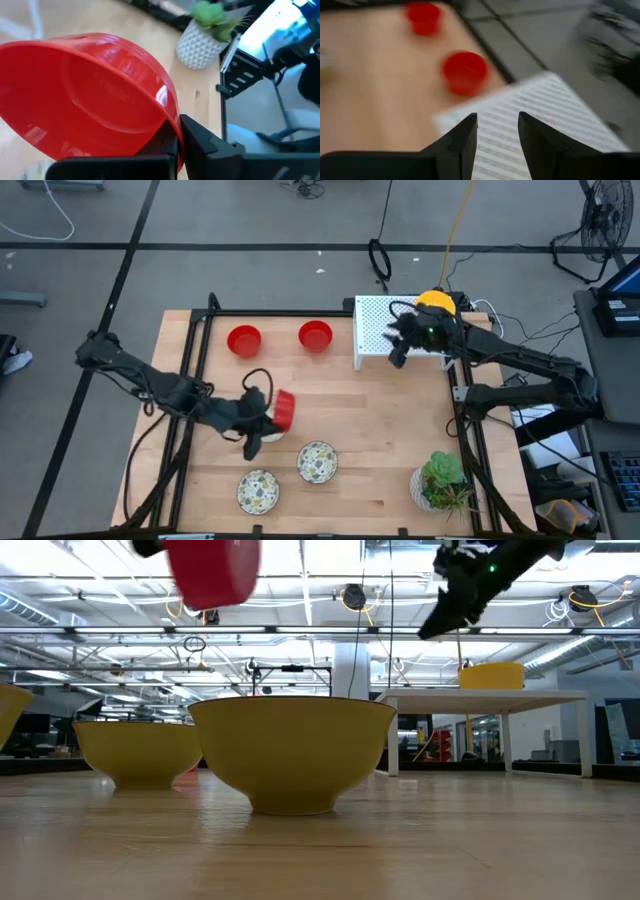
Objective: Pick & Place Mini bowls
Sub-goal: Put the red bowl on the shelf
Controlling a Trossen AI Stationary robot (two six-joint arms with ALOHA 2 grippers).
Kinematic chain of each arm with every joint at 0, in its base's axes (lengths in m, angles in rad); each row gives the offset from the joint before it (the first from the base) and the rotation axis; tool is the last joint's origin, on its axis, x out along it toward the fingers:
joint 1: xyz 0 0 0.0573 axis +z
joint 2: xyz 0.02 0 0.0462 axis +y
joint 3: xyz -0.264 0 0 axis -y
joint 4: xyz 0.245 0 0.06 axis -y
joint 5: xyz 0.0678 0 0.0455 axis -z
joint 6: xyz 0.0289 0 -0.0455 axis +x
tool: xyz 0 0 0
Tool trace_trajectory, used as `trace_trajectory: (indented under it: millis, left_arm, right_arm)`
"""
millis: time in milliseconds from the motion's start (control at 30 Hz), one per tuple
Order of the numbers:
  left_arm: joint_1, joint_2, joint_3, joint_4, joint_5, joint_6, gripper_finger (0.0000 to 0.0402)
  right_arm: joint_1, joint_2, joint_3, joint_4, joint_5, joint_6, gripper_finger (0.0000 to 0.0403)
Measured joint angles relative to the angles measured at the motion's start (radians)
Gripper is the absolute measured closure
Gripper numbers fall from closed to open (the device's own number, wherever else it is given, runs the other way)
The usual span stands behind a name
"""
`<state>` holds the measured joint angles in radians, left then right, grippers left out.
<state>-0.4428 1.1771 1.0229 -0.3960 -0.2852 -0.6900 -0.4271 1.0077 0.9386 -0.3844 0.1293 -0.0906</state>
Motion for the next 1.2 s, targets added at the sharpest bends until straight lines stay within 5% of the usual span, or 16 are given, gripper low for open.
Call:
trace_trajectory:
  millis: [300, 500, 633, 867, 1200]
  left_arm:
    - [0.107, 0.116, 0.000, 0.114, 0.228, 0.705, 0.0388]
    - [0.196, 0.232, 0.000, 0.264, 0.345, 1.235, 0.0396]
    - [0.278, 0.311, 0.000, 0.337, 0.398, 1.294, 0.0384]
    - [0.379, 0.455, 0.027, 0.306, 0.520, 1.278, 0.0395]
    - [0.414, 0.702, 0.330, -0.068, 0.346, 1.309, 0.0395]
  right_arm:
    - [0.096, 0.000, -0.063, 0.247, -0.436, -0.006, 0.0273]
    - [0.163, 0.001, -0.199, 0.473, -0.499, -0.037, 0.0273]
    - [0.187, 0.001, -0.252, 0.500, -0.491, -0.073, 0.0273]
    - [0.247, 0.001, -0.274, 0.492, -0.320, -0.148, 0.0273]
    - [0.280, 0.001, -0.274, 0.454, -0.202, -0.159, 0.0273]
